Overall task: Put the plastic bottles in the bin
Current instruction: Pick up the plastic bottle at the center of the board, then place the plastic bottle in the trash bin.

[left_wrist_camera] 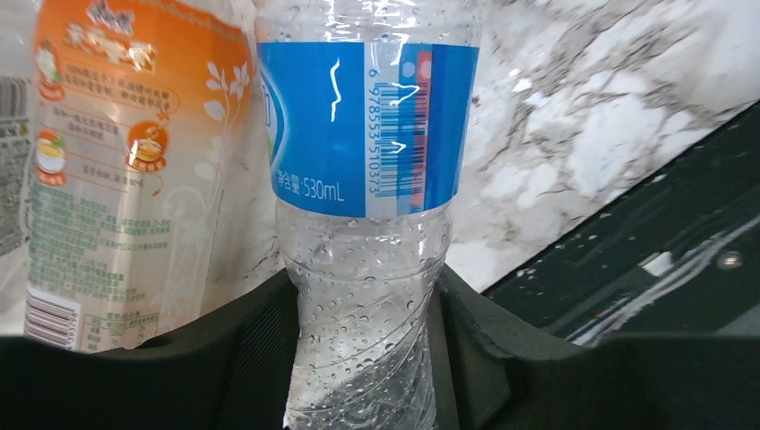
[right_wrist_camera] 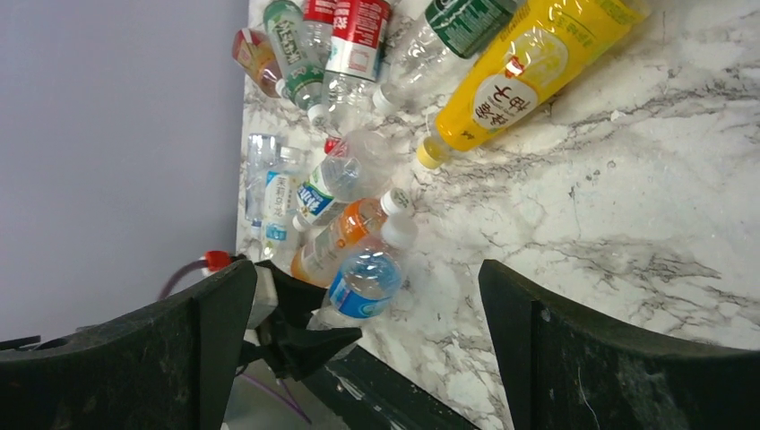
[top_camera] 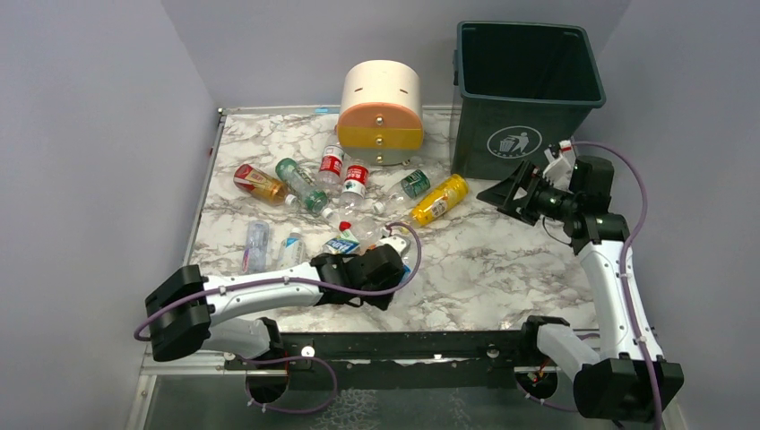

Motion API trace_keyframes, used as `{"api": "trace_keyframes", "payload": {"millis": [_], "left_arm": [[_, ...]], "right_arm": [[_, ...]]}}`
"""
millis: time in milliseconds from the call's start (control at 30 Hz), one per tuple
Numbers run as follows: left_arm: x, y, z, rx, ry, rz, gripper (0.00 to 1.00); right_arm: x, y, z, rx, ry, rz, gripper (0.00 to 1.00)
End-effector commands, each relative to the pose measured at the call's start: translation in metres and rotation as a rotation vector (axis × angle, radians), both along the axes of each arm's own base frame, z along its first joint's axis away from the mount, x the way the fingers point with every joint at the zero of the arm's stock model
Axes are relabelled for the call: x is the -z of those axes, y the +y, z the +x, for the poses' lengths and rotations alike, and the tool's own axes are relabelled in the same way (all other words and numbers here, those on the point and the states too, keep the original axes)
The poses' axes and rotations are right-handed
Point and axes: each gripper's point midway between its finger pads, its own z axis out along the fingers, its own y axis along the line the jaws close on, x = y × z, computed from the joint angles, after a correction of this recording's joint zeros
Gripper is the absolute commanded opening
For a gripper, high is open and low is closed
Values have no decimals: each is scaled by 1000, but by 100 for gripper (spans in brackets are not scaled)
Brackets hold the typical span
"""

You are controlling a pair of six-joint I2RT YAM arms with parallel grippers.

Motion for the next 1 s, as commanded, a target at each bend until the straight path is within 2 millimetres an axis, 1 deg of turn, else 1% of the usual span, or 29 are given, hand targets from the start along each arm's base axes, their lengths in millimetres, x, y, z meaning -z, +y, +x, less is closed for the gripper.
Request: {"api": "trace_keyframes", "payload": {"millis": [0, 133, 233, 367, 500, 600, 700, 833, 967], "left_arm": [[-44, -26, 6, 0, -34, -152, 51], [-63, -34, 8, 4, -47, -201, 51], [-74, -41, 9, 12, -53, -228, 51], [-81, -44, 12, 15, -66, -242, 51], [-87, -45, 13, 2, -77, -259, 51], [-91, -47, 14, 2, -83, -273, 51], [-93, -48, 15, 8, -88, -280, 51], [-97, -52, 17, 13, -97, -290, 51], [-104, -57, 19, 20, -108, -305, 51]], "right_arm": [[18, 4, -6, -38, 50, -3, 98], [27, 8, -6, -61, 78, 6, 98], [36, 16, -8, -84, 103, 17, 98], [50, 29, -14, -116, 129, 31, 98], [60, 47, -21, -155, 158, 34, 98], [63, 62, -25, -184, 168, 36, 98], [62, 73, -28, -205, 166, 38, 98], [62, 84, -31, -222, 169, 26, 98], [69, 92, -35, -235, 187, 13, 98]]}}
